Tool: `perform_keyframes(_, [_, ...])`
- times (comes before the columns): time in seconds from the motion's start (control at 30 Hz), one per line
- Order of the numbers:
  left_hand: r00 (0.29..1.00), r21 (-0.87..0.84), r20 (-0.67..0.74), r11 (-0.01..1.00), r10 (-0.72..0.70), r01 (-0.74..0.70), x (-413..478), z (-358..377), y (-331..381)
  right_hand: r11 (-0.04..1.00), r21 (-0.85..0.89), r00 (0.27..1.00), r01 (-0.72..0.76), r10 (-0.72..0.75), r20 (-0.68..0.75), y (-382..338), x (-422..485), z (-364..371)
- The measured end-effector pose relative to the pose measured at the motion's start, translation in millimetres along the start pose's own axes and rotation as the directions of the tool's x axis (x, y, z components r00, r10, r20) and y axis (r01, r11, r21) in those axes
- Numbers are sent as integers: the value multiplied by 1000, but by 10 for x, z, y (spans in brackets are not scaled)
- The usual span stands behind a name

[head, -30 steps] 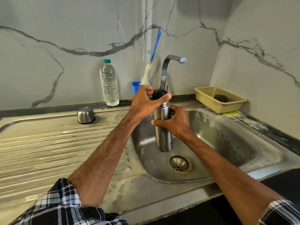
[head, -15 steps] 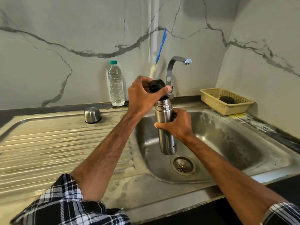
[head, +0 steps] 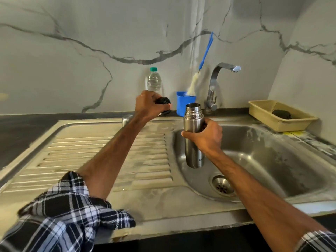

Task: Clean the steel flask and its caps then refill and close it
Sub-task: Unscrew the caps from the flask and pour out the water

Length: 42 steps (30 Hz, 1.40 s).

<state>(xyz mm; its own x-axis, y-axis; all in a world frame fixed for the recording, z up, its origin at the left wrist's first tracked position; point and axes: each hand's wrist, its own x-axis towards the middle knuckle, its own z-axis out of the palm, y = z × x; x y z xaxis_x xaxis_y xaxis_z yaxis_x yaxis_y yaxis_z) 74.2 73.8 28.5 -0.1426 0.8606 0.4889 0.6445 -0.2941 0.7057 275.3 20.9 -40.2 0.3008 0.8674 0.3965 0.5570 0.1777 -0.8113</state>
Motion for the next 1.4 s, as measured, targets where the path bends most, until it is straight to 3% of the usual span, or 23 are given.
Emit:
perform_keyframes(0.27, [971,326,221,945,-87,11,152,58,-326,1000,-8,998,8,-7,59,46,-13,-22])
perform_keyframes(0.8, [922,560,372,818,-106,-132,258,72,-416,1000,10,992,29,-30,123,45,-24,-12])
perform_keyframes(1.03, [921,604,385,770,-56,-206,160,67,-404,1000,24,995,15,-17,98,74,5,-75])
perform_keyframes(1.17, [943,619,322,735,86,-278,13,99,-287,999,52,994,5,-11,111,70,27,-162])
perform_keyframes(1.27, [944,541,285,785,169,-304,-140,192,-136,996,89,993,-7,-4,118,47,29,-259])
perform_keyframes(1.4, [945,305,262,912,195,-273,-334,339,38,992,127,997,-20,11,74,4,39,-403])
